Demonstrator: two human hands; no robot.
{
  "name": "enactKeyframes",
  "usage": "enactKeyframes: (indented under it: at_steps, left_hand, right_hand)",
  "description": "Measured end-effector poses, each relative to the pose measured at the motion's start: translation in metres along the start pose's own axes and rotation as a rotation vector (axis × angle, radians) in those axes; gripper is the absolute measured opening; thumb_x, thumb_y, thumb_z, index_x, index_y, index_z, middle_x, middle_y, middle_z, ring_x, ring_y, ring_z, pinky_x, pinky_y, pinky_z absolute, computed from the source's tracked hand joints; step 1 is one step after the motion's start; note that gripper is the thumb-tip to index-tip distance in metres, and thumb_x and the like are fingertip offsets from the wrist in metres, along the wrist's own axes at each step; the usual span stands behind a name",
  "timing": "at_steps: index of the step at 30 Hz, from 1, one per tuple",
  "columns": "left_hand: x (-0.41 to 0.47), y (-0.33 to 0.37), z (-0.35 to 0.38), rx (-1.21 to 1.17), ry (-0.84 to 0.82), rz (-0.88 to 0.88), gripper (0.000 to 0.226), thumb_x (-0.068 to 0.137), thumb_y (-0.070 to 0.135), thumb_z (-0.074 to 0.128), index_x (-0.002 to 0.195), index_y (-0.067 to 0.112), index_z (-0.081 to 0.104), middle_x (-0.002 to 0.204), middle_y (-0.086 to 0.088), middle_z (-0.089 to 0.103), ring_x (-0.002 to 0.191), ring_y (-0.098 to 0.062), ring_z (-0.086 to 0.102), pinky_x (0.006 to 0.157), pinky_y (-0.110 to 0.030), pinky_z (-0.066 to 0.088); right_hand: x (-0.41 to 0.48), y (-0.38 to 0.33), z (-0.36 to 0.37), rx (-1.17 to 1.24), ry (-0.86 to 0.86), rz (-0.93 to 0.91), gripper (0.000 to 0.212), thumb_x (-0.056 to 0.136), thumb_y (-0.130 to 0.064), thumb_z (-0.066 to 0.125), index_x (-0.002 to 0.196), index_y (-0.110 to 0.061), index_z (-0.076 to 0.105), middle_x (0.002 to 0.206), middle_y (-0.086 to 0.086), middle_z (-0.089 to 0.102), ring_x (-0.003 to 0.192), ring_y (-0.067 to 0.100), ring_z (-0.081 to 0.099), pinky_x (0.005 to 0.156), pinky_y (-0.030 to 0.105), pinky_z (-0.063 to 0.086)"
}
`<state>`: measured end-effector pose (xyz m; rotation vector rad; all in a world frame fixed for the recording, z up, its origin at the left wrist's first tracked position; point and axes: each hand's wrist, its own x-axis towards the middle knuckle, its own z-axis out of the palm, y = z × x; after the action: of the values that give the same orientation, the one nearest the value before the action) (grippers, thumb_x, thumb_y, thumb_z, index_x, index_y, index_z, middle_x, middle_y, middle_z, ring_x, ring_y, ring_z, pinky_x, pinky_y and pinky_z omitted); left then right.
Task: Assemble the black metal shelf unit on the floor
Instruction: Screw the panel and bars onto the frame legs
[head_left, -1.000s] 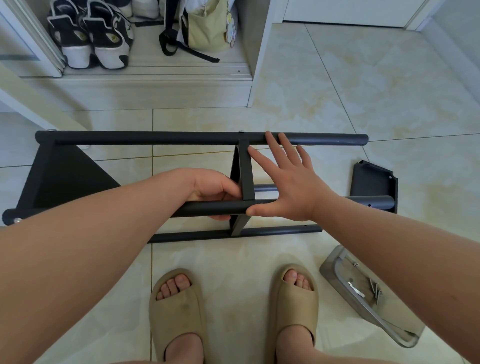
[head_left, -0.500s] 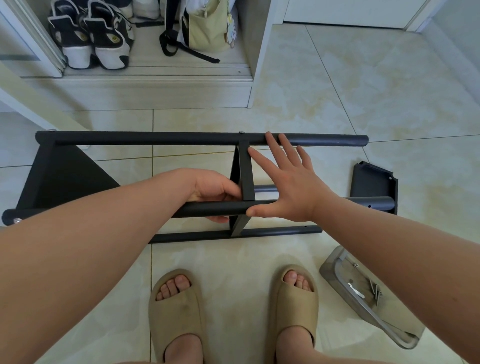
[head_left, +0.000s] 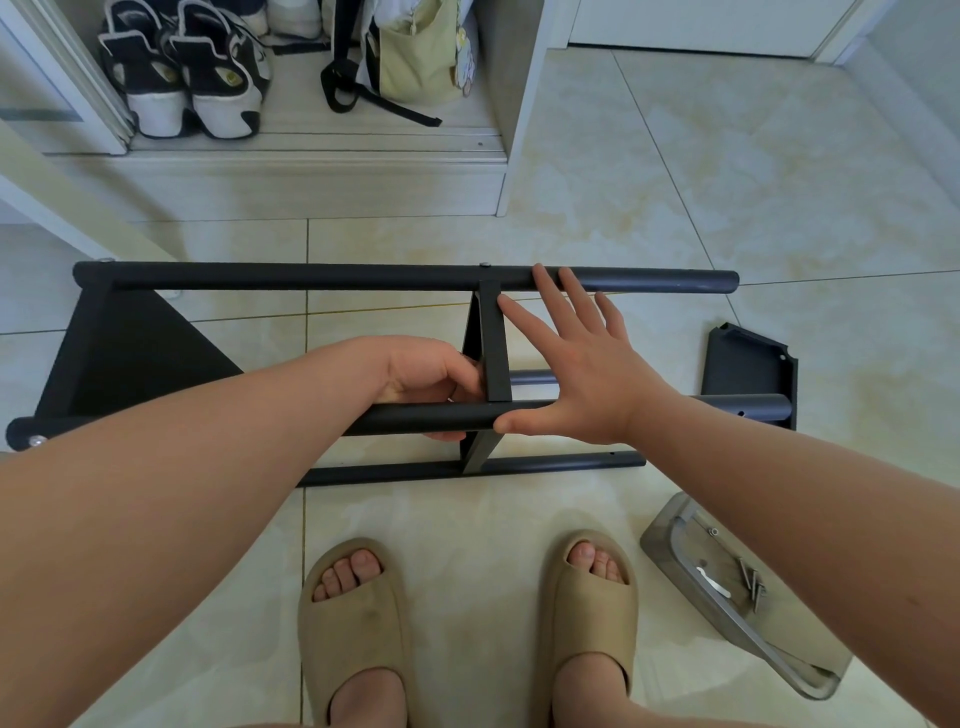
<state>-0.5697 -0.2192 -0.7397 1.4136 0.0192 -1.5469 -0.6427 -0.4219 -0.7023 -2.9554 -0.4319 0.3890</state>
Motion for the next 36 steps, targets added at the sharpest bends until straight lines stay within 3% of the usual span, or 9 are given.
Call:
enactKeyframes:
  at_steps: [5,8,18,21,30,34,36]
  left_hand:
    - [0.001,0.0007,0.0021,0.101,0.075,-0.083,0.014,0.095,0.02,0.058,0.103,0.014,0.068,0.083,-0.003,0.068,0.073,-0.014,0.062,0.075,-0.032,0.055]
    - [0.0,0.0015,0.0031,0.097,0.043,-0.063,0.011,0.096,0.017,0.056,0.097,0.013,0.066,0.077,-0.002,0.066,0.062,-0.012,0.059,0.068,-0.027,0.052]
    - [-0.0002,-0.0001,0.0018,0.022,0.023,0.03,0.015,0.091,0.007,0.054,0.092,0.014,0.067,0.09,-0.007,0.067,0.08,-0.017,0.064,0.082,-0.035,0.052]
    - [0.0003,-0.0004,0.0016,0.022,0.042,-0.013,0.015,0.093,0.015,0.054,0.093,0.016,0.069,0.088,-0.004,0.068,0.086,-0.018,0.062,0.087,-0.038,0.051]
    - [0.0006,-0.0002,0.0013,0.082,0.007,-0.018,0.012,0.094,0.014,0.056,0.092,0.012,0.067,0.077,-0.003,0.067,0.06,-0.012,0.061,0.064,-0.026,0.051]
    - [-0.0009,0.0,0.0011,0.073,-0.029,0.008,0.015,0.074,0.017,0.065,0.087,0.013,0.069,0.077,-0.004,0.068,0.06,-0.013,0.062,0.063,-0.027,0.05]
    - [-0.0011,-0.0002,0.0012,0.06,-0.03,0.022,0.011,0.074,0.016,0.065,0.082,0.015,0.072,0.081,-0.005,0.069,0.065,-0.014,0.064,0.07,-0.03,0.051]
  right_hand:
    - [-0.0002,0.0,-0.0004,0.005,0.0,-0.001,0.12,0.062,-0.101,0.028,0.16,-0.042,-0.008,0.167,0.0,-0.026,0.152,0.023,-0.028,0.124,0.055,-0.007]
    - [-0.0005,-0.0004,-0.0008,0.003,-0.004,0.002,0.12,0.061,-0.101,0.028,0.16,-0.041,-0.008,0.166,0.0,-0.027,0.152,0.024,-0.028,0.124,0.054,-0.008]
    - [-0.0002,-0.0002,-0.0001,0.009,0.002,0.001,0.12,0.061,-0.101,0.028,0.16,-0.041,-0.007,0.167,0.0,-0.026,0.152,0.023,-0.028,0.124,0.052,-0.009]
    - [-0.0001,0.0,0.0006,0.009,0.003,0.001,0.119,0.062,-0.101,0.028,0.159,-0.042,-0.008,0.167,-0.001,-0.026,0.152,0.023,-0.028,0.124,0.053,-0.009]
    - [-0.0006,-0.0001,-0.0001,0.014,0.003,0.0,0.12,0.062,-0.1,0.029,0.16,-0.042,-0.007,0.167,0.0,-0.025,0.152,0.024,-0.027,0.124,0.055,-0.007]
    - [-0.0005,0.0,0.0002,0.009,0.001,0.0,0.12,0.062,-0.1,0.028,0.16,-0.042,-0.008,0.167,0.0,-0.025,0.152,0.024,-0.027,0.124,0.055,-0.007]
    - [-0.0003,0.0002,0.0004,0.008,0.001,0.0,0.119,0.062,-0.101,0.028,0.159,-0.042,-0.008,0.167,-0.001,-0.026,0.152,0.023,-0.028,0.124,0.054,-0.007]
